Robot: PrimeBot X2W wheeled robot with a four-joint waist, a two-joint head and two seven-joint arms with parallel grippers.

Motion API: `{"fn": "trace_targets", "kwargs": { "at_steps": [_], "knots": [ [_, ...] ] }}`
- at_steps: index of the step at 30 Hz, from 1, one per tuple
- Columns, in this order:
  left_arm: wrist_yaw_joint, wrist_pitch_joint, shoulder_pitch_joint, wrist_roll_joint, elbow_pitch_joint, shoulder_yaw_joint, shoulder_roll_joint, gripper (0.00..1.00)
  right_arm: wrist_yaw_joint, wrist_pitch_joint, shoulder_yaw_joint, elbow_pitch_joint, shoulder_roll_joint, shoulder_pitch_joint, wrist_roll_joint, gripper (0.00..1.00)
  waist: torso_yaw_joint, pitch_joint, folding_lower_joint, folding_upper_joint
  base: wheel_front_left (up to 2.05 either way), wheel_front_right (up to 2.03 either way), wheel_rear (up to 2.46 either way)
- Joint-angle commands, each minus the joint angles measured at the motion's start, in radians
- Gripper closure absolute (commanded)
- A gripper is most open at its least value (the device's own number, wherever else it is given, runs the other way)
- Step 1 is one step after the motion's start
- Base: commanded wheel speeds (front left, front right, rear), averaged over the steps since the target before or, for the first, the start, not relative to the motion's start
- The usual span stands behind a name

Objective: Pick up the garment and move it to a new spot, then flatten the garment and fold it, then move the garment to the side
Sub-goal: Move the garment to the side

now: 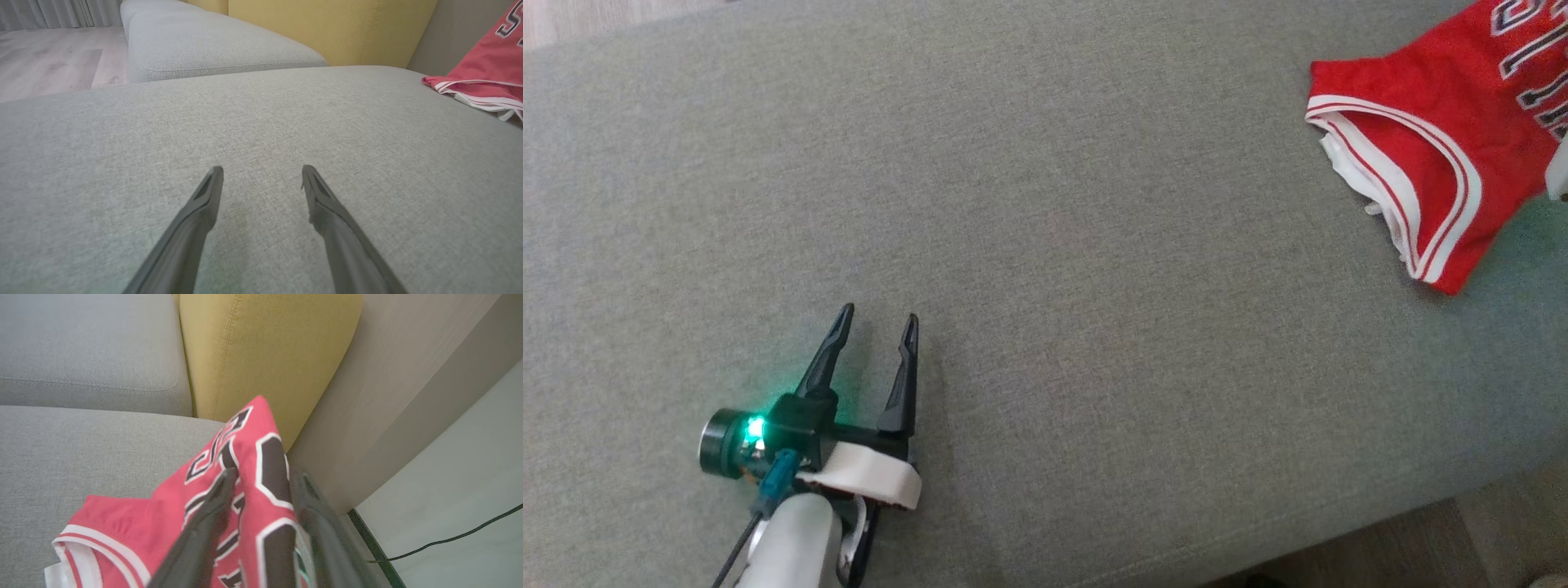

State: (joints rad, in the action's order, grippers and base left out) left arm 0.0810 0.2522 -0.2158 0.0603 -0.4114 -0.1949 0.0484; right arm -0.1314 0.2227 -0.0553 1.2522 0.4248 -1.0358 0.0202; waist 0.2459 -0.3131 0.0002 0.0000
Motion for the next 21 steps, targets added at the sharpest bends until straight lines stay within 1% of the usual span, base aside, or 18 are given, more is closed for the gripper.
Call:
{"fn": "trace_targets", "kwargs": {
  "at_steps": [1,3,6,10,14,16,21],
  "knots": [
    [0.001,0.010,-0.023,-0.006,0.031,0.036,0.004,0.00,0.001,0.023,0.019,-0.029,0.001,-0.017,0.021,0.00,-0.001,0.002,-0.0002,0.0000,0.00,0.00,0.00],
    [-0.003,0.010,-0.022,-0.004,0.030,0.044,0.004,0.00,0.001,0.032,0.051,-0.050,-0.022,-0.009,0.050,0.00,-0.004,0.012,-0.0002,0.0000,0.00,0.00,0.00],
    [-0.007,0.010,-0.016,0.002,0.030,0.057,0.003,0.00,0.001,0.038,0.094,-0.102,-0.076,0.018,0.067,0.00,-0.013,0.028,-0.0002,0.0000,0.00,0.00,0.00],
    [-0.011,0.010,-0.011,0.006,0.031,0.067,0.003,0.00,0.001,0.039,0.122,-0.246,-0.155,0.097,0.066,0.00,-0.037,0.057,-0.0002,0.0000,0.00,0.00,0.00],
    [-0.020,0.010,-0.002,0.012,0.036,0.082,0.002,0.00,0.001,0.039,0.113,-0.379,-0.229,0.208,0.039,0.00,-0.067,0.091,-0.0002,0.0000,0.00,0.00,0.00],
    [-0.024,0.010,0.004,0.024,0.036,0.091,0.002,0.00,0.001,0.039,0.109,-0.431,-0.269,0.265,0.005,0.00,-0.083,0.108,-0.0002,0.0000,0.00,0.00,0.00],
    [-0.032,0.010,0.015,0.039,0.040,0.090,0.002,0.00,0.001,0.039,0.066,-0.504,-0.313,0.376,-0.030,0.00,-0.119,0.137,-0.0002,0.0000,0.00,0.00,0.00]
  ]
}}
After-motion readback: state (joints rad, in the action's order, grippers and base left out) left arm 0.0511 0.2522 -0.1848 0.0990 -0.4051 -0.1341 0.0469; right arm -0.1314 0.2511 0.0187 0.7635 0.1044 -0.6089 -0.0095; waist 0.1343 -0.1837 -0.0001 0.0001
